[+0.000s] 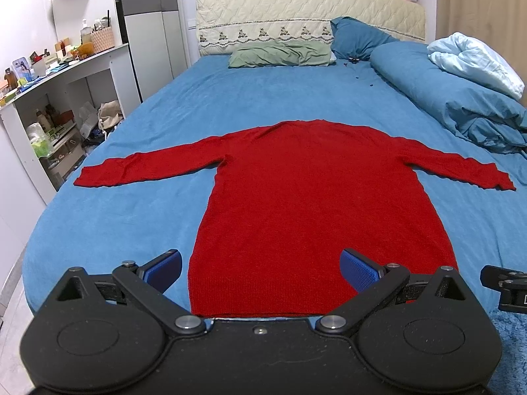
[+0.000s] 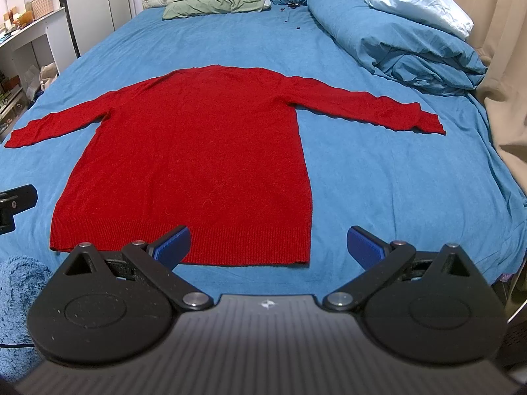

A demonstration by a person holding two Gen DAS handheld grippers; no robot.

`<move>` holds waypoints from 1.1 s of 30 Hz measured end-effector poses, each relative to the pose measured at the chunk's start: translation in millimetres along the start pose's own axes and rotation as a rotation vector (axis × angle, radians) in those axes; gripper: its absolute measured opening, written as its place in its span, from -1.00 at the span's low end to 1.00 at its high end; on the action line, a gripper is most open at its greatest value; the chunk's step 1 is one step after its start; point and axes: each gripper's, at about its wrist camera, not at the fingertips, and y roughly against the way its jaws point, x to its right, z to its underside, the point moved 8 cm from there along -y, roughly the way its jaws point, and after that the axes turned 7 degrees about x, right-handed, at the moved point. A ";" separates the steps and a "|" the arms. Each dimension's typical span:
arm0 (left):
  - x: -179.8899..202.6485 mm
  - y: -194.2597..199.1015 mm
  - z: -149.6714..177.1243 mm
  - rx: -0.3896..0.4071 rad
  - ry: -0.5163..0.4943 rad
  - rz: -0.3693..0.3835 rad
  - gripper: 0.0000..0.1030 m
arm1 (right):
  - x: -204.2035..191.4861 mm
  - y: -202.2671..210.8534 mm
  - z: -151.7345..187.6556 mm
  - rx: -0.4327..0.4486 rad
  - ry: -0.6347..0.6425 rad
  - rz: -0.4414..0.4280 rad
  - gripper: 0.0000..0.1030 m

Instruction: Fold small clothes

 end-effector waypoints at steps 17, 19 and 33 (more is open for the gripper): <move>-1.2 1.9 1.5 0.004 -0.003 0.001 1.00 | -0.9 -0.6 1.8 0.001 0.003 0.001 1.00; -1.7 1.9 1.4 0.003 0.000 0.002 1.00 | -0.9 -0.6 1.8 0.001 0.005 0.002 1.00; -2.4 1.7 0.3 0.001 0.001 0.002 1.00 | -1.1 0.6 -0.1 0.002 0.000 -0.006 1.00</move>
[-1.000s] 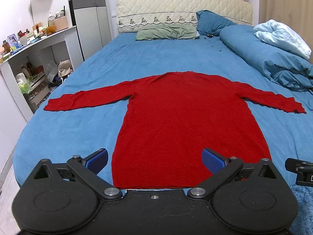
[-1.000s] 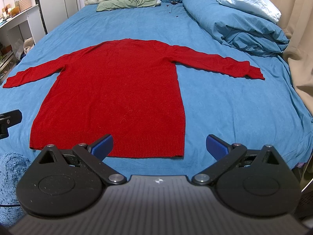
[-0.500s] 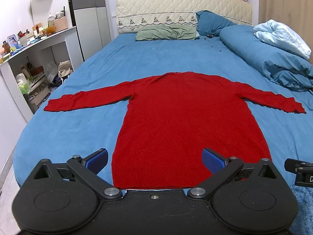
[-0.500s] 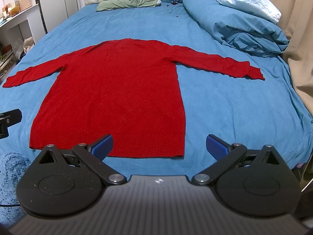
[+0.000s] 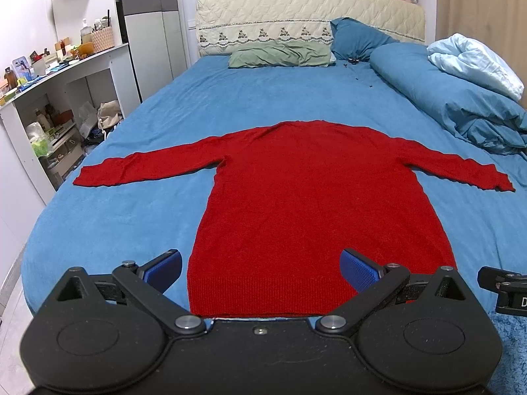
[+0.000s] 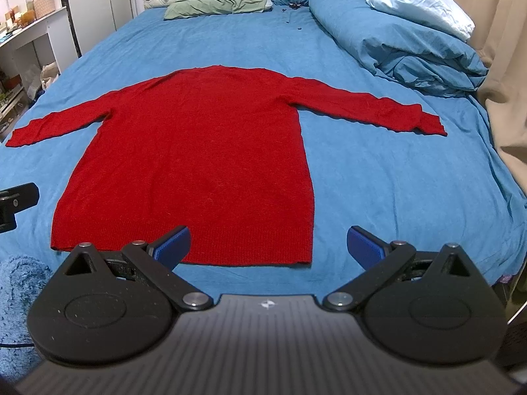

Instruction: Fold small clothes

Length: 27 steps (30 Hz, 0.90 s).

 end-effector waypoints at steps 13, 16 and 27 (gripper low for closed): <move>0.2 -1.6 0.3 -0.004 0.001 -0.003 1.00 | 0.3 0.7 0.0 0.001 0.000 0.000 1.00; 0.3 -2.5 -0.1 -0.006 0.002 -0.006 1.00 | 0.5 1.0 0.1 0.000 0.000 0.000 1.00; 4.3 -5.3 -19.4 0.015 0.005 -0.026 1.00 | 5.9 0.6 -9.1 0.009 -0.016 -0.026 1.00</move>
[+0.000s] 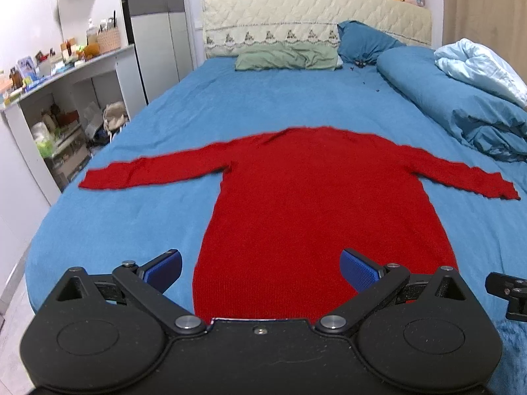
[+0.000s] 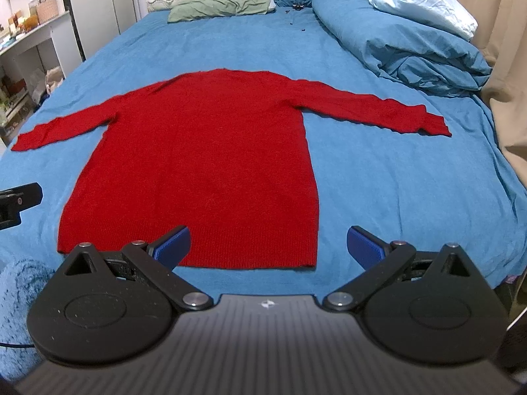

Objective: Fold small clothes
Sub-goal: 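Grasp a red sleeve cuff with the right gripper and fold it across the body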

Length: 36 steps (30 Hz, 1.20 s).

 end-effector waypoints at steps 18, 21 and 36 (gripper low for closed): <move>185.8 -199.4 -165.8 0.030 -0.075 0.270 1.00 | 216.3 -116.2 -114.8 0.141 -0.308 0.155 1.00; 223.3 -253.5 -161.3 -0.013 -0.089 0.294 1.00 | 255.9 -158.4 -107.8 0.135 -0.401 0.143 1.00; 306.9 -425.4 -108.1 -0.232 -0.134 0.321 0.99 | 357.1 -327.4 -62.8 0.166 -0.765 0.158 0.67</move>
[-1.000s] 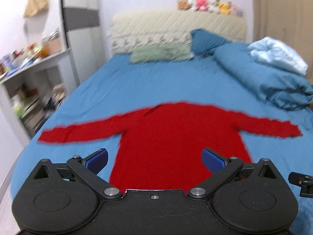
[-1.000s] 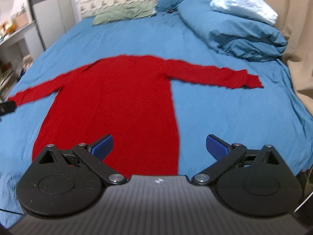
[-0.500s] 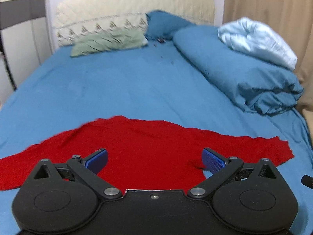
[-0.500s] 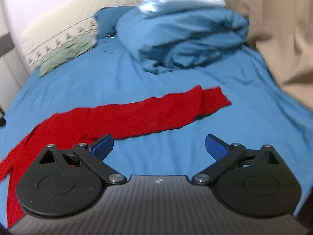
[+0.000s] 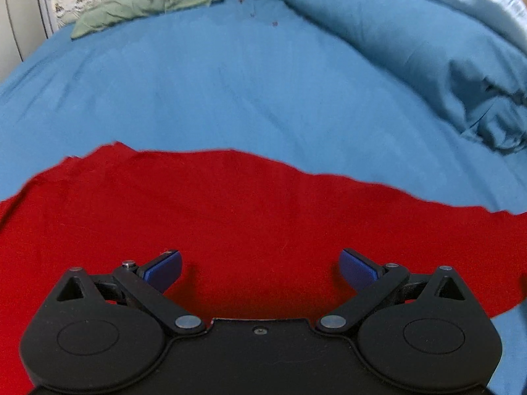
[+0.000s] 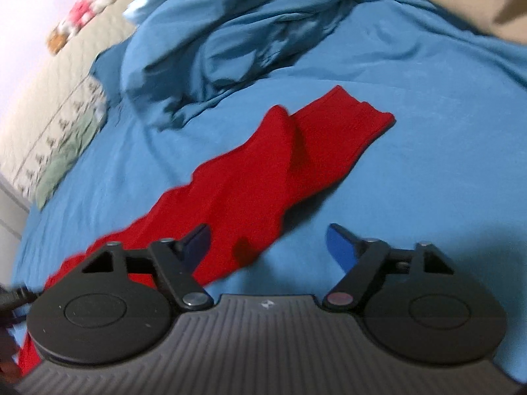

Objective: Fold small clothes
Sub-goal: 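Grasp a red sleeve cuff with the right gripper and fold it across the body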

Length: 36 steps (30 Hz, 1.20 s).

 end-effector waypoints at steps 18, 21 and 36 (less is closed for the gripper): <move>-6.9 -13.6 10.1 -0.004 -0.012 -0.003 1.00 | -37.2 -23.7 -57.6 0.103 -0.009 -0.051 -0.58; -28.7 11.1 0.8 0.054 -0.002 -0.007 1.00 | -105.1 -8.5 -67.5 0.115 0.093 -0.158 -0.58; -273.5 114.2 45.6 0.146 0.055 -0.243 1.00 | -435.4 -13.8 207.1 -0.230 0.520 -0.659 -0.59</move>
